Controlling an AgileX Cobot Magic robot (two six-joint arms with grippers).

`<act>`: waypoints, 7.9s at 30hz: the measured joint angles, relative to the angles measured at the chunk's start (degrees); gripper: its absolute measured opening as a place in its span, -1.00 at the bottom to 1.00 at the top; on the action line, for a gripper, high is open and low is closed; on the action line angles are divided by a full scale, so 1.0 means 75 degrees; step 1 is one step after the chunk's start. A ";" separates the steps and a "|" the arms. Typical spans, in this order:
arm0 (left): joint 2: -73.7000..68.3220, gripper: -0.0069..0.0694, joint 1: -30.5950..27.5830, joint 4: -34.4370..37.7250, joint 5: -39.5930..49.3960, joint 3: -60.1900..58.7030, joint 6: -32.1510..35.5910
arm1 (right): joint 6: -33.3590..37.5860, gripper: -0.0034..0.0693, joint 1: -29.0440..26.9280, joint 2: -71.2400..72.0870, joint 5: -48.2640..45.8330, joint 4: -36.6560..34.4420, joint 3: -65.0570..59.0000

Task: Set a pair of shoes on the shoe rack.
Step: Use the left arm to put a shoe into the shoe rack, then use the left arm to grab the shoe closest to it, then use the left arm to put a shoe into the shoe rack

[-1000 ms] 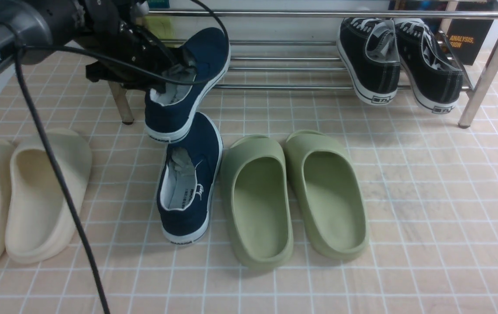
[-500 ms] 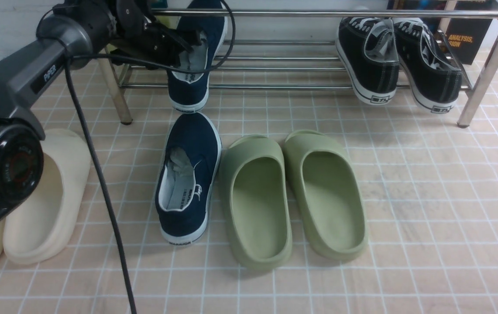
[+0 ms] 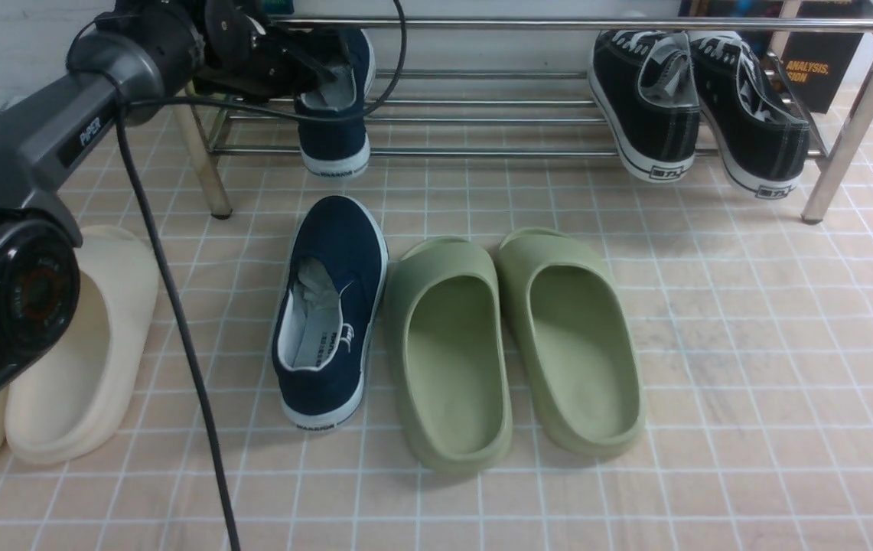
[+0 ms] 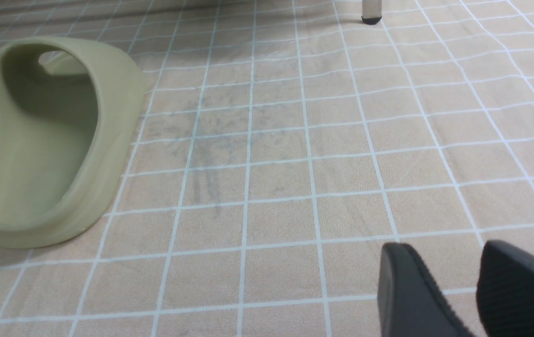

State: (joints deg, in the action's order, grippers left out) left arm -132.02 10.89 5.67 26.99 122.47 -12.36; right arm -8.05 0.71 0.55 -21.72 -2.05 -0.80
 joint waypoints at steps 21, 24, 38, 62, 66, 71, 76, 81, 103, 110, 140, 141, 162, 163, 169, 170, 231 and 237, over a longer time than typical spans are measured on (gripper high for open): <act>0.2384 0.03 0.0079 -0.0690 0.5833 -0.0338 0.1046 | 0.0000 -0.26 0.0000 0.0000 0.0000 0.0000 0.0000; 0.2709 0.03 0.0328 -0.0652 0.5833 -0.1072 0.1085 | 0.0000 -0.26 0.0000 0.0000 0.0000 0.0000 0.0000; 0.3253 0.03 0.1314 -0.1192 0.3449 -0.5656 0.0070 | 0.0000 -0.26 0.0000 0.0000 -0.0002 0.0000 0.0000; 0.6075 -0.74 0.1307 -0.0756 0.3394 -0.6423 0.0169 | 0.0000 -0.25 0.0000 0.0000 -0.0002 0.0000 0.0000; 0.5625 -0.74 0.1307 -0.0286 0.2612 -0.6450 0.0326 | 0.0000 -0.25 0.0000 0.0000 -0.0002 0.0000 0.0002; 0.4871 -0.74 0.1307 0.0461 0.1402 -0.6303 0.0407 | 0.0000 -0.25 0.0000 0.0000 -0.0002 0.0000 0.0002; 0.4036 -0.74 0.1307 0.0935 0.1205 -0.5240 0.0793 | 0.0000 -0.25 0.0000 0.0000 -0.0002 0.0000 0.0002; 0.3089 -0.74 0.1307 0.1154 0.0769 -0.3963 0.0738 | 0.0000 -0.25 0.0000 0.0000 -0.0002 0.0000 0.0002; 0.0436 -0.74 0.1307 0.0652 -0.0055 -0.0784 -0.0740 | 0.0000 -0.25 0.0000 0.0000 -0.0002 0.0008 0.0002; 0.0434 -0.66 0.1307 0.0143 -0.0061 -0.0784 -0.0841 | 0.0000 -0.25 0.0000 0.0000 -0.0009 0.0008 0.0002; 0.0922 -0.81 0.1841 0.1297 0.2986 -0.0540 0.1934 | 0.0000 -0.25 0.0000 0.0000 -0.0009 0.0002 0.0002; 0.0871 -0.81 0.1941 0.1259 0.2795 -0.0540 0.2064 | 0.0000 -0.25 0.0000 0.0000 -0.0009 0.0002 0.0002; 0.0484 -0.81 0.1866 0.0785 0.0722 -0.0523 0.1917 | 0.0000 -0.25 0.0000 0.0000 -0.0009 0.0002 0.0002; 0.0547 -0.81 0.1859 0.0854 0.0979 -0.0522 0.1918 | 0.0000 -0.25 0.0000 0.0000 -0.0009 0.0002 0.0002; 0.1247 -0.80 0.1851 0.0877 0.2682 -0.0504 0.2239 | 0.0000 -0.25 0.0000 0.0000 -0.0009 0.0002 0.0002; 0.1303 -0.80 0.1851 0.0860 0.2844 -0.0493 0.2257 | 0.0000 -0.25 0.0000 0.0000 -0.0009 0.0002 0.0002; 0.0628 -0.76 0.1837 -0.2124 0.2245 -0.0468 -0.0741 | 0.0000 -0.25 0.0000 0.0000 -0.0009 0.0002 0.0002; 0.0628 -0.76 0.1837 -0.2111 0.2287 -0.0468 -0.0795 | 0.0000 -0.25 0.0000 0.0000 -0.0009 0.0002 0.0002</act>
State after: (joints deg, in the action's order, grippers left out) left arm -127.30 24.67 -10.16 44.15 118.95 -18.32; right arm -8.05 0.71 0.55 -21.78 -2.04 -0.78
